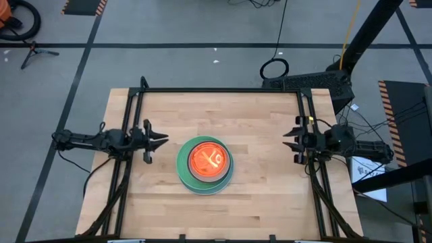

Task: Stack plastic plates
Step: Return to Home Position

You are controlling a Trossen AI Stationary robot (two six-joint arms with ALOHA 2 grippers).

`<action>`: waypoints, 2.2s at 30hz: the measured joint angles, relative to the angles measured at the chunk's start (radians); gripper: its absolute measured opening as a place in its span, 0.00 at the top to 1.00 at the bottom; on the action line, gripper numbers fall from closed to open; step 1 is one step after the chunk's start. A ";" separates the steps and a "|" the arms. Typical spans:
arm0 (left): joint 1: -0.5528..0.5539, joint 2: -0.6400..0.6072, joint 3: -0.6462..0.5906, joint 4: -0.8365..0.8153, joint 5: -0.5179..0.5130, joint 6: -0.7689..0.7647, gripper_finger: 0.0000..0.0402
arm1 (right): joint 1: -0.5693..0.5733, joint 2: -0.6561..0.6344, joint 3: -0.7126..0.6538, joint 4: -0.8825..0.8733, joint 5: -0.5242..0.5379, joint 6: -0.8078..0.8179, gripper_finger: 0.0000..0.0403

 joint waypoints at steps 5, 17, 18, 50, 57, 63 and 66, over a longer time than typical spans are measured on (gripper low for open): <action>0.002 -0.001 0.010 -0.025 -0.048 0.054 0.79 | 0.000 0.001 -0.001 -0.035 0.004 -0.054 0.78; 0.002 0.000 0.013 -0.036 -0.048 0.050 0.79 | 0.000 0.000 -0.001 -0.207 0.120 0.000 0.85; 0.002 0.000 0.013 -0.036 -0.048 0.050 0.79 | 0.000 0.001 -0.001 -0.229 0.142 0.010 0.86; 0.002 0.000 0.013 -0.038 -0.049 0.048 0.79 | 0.000 0.001 -0.002 -0.338 0.162 0.027 0.86; 0.002 0.000 0.013 -0.038 -0.049 0.048 0.79 | 0.000 0.001 -0.002 -0.338 0.162 0.027 0.86; 0.002 0.000 0.013 -0.038 -0.049 0.048 0.79 | 0.000 0.001 -0.002 -0.338 0.162 0.027 0.86; 0.002 0.000 0.013 -0.038 -0.049 0.048 0.79 | 0.000 0.001 -0.002 -0.338 0.162 0.027 0.86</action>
